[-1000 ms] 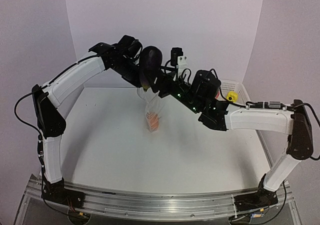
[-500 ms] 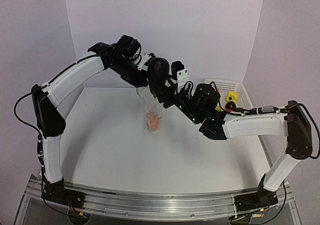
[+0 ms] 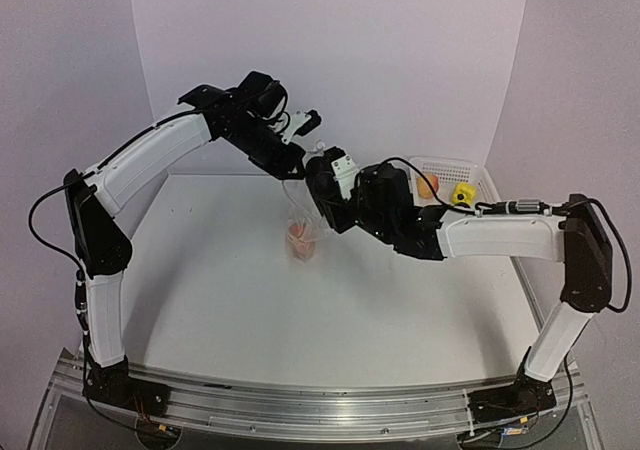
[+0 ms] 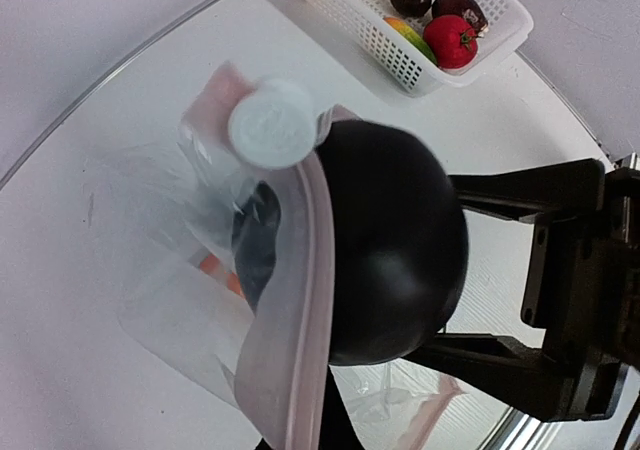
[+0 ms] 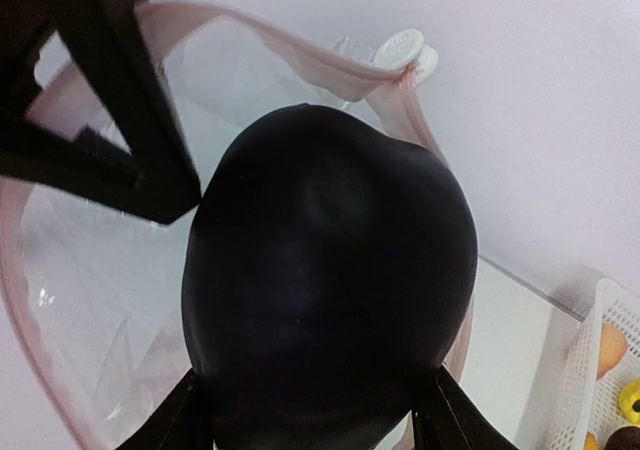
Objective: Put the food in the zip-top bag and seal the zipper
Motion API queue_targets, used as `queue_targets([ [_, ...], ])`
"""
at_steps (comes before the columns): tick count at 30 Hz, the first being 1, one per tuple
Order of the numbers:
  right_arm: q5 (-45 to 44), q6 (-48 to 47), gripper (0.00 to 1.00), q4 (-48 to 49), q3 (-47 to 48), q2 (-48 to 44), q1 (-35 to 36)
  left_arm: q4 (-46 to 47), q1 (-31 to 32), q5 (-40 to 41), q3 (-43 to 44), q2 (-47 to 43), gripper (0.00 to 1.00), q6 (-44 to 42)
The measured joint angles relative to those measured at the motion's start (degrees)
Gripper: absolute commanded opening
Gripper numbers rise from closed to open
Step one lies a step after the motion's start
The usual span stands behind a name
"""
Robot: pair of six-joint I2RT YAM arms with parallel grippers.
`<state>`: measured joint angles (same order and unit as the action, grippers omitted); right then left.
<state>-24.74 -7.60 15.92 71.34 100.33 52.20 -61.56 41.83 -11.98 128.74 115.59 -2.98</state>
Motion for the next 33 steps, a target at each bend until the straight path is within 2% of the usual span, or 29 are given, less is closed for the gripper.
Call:
queue_targets([
  [2,0.1,0.2,0.37,-7.1,3.0,0.0,0.2,0.1,0.1,-0.3,0.3,0.0,0.0,0.0],
  [7,0.6,1.4,0.52,-22.4,11.5,0.0,0.2,0.1,0.1,-1.6,0.3,0.0,0.0,0.1],
  [9,0.7,1.8,0.62,-27.0,14.6,0.0,0.1,0.1,0.0,-2.3,0.3,0.0,0.0,0.1],
  [14,1.7,3.3,0.76,-35.7,22.5,0.0,-0.1,0.2,-0.3,-4.7,0.3,-0.1,0.0,0.7],
  [27,5.5,4.2,0.77,-44.6,32.3,0.0,0.3,1.8,-2.6,-10.0,0.3,-0.1,0.0,2.0],
  [33,7.3,10.9,0.76,-45.8,32.9,-0.5,-1.3,2.0,-3.4,-11.0,0.3,-0.1,0.0,3.2],
])
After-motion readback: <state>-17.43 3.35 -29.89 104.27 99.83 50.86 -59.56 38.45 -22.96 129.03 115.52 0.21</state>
